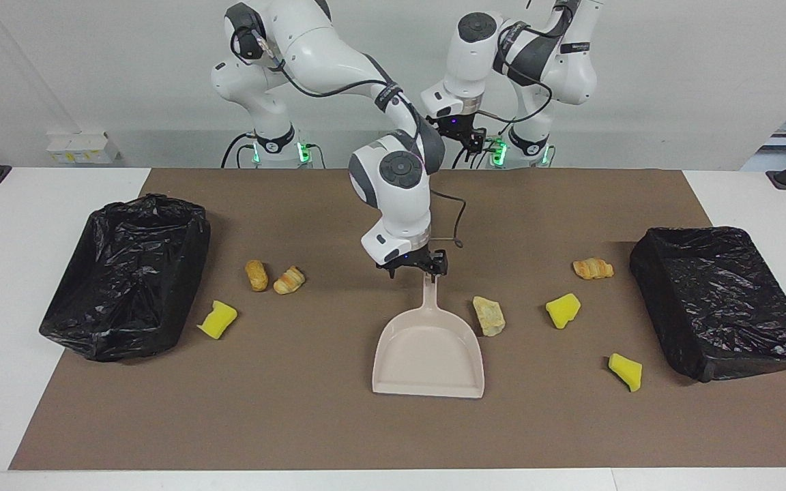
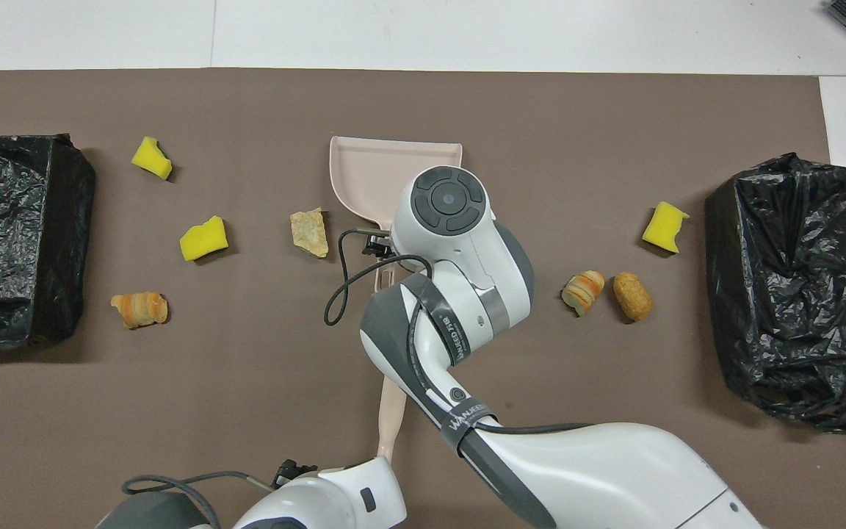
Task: Sweep and dump trash in bin
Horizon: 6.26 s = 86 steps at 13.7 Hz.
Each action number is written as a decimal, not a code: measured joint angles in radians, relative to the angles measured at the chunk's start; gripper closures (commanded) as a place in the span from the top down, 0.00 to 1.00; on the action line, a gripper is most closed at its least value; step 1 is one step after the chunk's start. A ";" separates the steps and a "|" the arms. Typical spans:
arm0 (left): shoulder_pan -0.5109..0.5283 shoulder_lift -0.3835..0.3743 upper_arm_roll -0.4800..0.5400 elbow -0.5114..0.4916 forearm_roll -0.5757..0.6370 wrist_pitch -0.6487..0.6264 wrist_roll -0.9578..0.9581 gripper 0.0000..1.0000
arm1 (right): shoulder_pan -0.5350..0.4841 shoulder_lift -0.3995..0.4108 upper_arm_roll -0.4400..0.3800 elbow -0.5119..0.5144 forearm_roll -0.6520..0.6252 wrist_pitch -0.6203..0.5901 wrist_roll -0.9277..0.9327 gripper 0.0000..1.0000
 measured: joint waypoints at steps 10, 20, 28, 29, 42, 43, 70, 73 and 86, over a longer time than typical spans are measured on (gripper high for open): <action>-0.089 0.168 0.002 -0.072 0.000 0.256 -0.078 0.12 | 0.060 0.022 -0.001 0.013 -0.012 0.041 -0.001 0.18; -0.037 0.139 0.029 -0.037 0.100 0.100 -0.057 0.00 | -0.045 -0.041 -0.013 0.018 -0.026 -0.060 -0.212 0.00; 0.415 0.043 0.040 0.077 0.224 -0.039 0.145 0.00 | -0.226 -0.282 -0.014 -0.261 0.001 -0.209 -0.789 0.00; 0.463 0.053 0.040 0.084 0.225 -0.039 0.148 0.00 | -0.227 -0.292 -0.014 -0.285 0.001 -0.209 -0.810 0.00; 0.768 0.099 0.038 -0.001 0.313 -0.081 -0.172 0.00 | -0.183 -0.349 -0.010 -0.400 0.000 -0.096 -1.527 0.00; 0.768 0.111 0.037 -0.011 0.317 -0.081 -0.183 0.00 | -0.184 -0.345 -0.010 -0.405 0.000 -0.072 -1.605 0.00; 0.826 0.758 0.043 0.812 0.557 0.095 0.639 0.00 | -0.116 -0.256 -0.007 -0.352 -0.228 -0.035 -1.712 0.00; 0.852 0.832 0.042 0.865 0.590 0.107 0.649 0.00 | -0.113 -0.252 -0.007 -0.351 -0.232 -0.039 -1.712 0.00; 0.734 0.721 0.005 0.633 0.588 -0.037 0.618 0.00 | -0.108 -0.251 -0.007 -0.351 -0.232 -0.070 -1.712 0.00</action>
